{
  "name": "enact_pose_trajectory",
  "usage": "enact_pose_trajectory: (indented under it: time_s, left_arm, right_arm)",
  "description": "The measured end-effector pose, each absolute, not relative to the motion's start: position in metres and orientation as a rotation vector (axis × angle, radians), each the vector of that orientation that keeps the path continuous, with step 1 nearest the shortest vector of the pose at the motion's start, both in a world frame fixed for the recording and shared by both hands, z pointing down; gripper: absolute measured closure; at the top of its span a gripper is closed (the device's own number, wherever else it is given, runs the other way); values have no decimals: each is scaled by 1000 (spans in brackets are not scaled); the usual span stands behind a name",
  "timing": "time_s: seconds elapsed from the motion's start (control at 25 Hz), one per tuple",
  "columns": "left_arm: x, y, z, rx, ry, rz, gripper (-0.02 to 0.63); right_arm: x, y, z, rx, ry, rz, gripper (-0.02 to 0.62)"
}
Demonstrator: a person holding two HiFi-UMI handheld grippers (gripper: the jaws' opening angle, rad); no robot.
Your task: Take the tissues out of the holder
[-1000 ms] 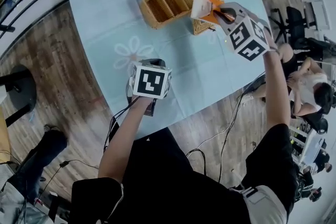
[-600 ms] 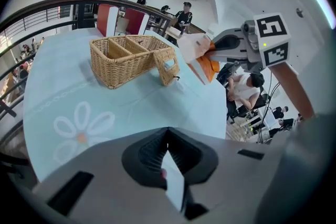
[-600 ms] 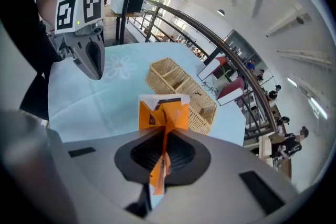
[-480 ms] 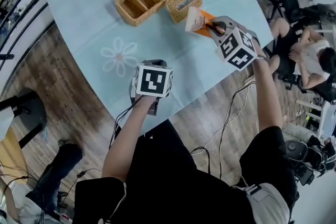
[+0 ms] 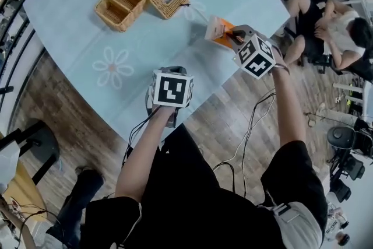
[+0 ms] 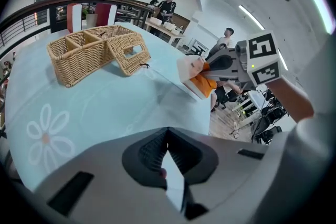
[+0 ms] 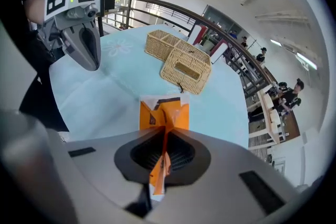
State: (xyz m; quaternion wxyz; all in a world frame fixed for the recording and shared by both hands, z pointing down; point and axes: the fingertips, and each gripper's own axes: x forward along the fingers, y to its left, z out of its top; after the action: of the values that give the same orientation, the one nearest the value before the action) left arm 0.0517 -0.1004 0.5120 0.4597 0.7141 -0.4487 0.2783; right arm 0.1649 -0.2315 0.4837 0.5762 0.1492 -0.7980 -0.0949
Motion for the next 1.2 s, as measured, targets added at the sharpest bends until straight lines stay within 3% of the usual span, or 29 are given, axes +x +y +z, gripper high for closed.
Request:
enact_pose_trajectory:
  time_s: [0.32, 0.96, 1.2]
  left_arm:
    - [89, -102, 520, 1796, -1061, 736, 594]
    - [88, -93, 527, 1766, -1059, 780, 595]
    - [86, -92, 530, 1753, -1057, 776, 595]
  right_arm:
    - [204, -218, 506, 429, -1861, -142, 581]
    - [181, -228, 534, 602, -1919, -256, 578]
    - [178, -228, 524, 632, -1942, -248, 509]
